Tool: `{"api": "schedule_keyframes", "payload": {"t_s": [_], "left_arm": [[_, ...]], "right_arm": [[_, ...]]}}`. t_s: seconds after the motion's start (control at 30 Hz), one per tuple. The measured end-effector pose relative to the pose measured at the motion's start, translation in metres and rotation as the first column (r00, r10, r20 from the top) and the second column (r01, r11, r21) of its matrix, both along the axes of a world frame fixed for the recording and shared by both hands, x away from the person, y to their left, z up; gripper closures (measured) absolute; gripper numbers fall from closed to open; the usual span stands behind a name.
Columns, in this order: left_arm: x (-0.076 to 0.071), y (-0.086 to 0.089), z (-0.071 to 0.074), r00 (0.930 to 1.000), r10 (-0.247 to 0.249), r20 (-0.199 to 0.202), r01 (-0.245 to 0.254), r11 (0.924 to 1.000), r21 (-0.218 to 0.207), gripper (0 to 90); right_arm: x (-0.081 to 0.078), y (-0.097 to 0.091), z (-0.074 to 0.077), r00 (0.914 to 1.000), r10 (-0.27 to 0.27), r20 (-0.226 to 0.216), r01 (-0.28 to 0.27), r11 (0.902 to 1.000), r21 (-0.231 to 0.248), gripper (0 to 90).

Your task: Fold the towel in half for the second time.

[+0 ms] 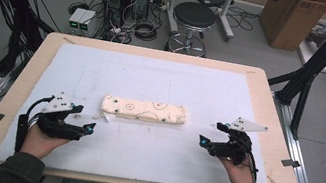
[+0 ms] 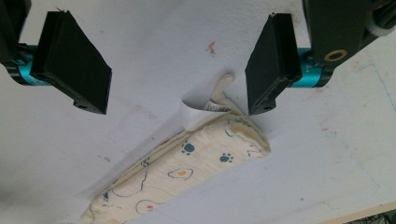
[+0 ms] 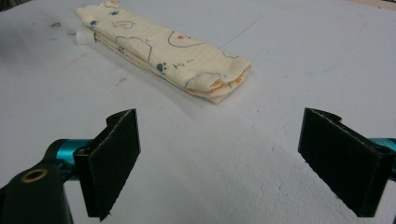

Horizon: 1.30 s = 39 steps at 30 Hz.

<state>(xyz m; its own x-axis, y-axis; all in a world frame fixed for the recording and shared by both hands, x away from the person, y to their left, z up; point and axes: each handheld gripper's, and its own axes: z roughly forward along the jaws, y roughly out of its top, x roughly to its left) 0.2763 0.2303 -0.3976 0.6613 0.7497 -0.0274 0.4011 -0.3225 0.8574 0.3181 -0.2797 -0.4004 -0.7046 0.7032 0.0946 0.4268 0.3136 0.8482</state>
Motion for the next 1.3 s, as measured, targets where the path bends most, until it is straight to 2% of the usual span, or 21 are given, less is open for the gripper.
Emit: {"api": "schedule_keyframes", "payload": {"t_s": [0.3,0.67,1.03,1.3], "left_arm": [[-0.009,0.0,-0.007,0.9999,-0.008,-0.009,0.008,0.9999,0.011,23.1],[-0.021,0.005,-0.01,1.0,0.003,-0.002,-0.003,0.9998,0.022,23.1],[-0.031,0.012,-0.014,0.9998,0.019,0.005,-0.02,0.9998,0.011,23.1],[-0.036,0.018,-0.014,0.9988,0.046,0.013,-0.046,0.9988,-0.014,23.1]], "right_arm": [[-0.011,-0.007,-0.009,0.9999,-0.01,-0.013,0.01,0.9999,0.013,12.2],[-0.022,-0.014,-0.015,0.9998,-0.016,-0.015,0.016,0.9998,0.01,12.2],[-0.033,-0.014,-0.017,0.9999,-0.008,-0.006,0.008,1.0,-0.001,12.2],[-0.038,-0.017,-0.019,1.0,-0.006,-0.004,0.006,0.9999,-0.009,12.2]]}}
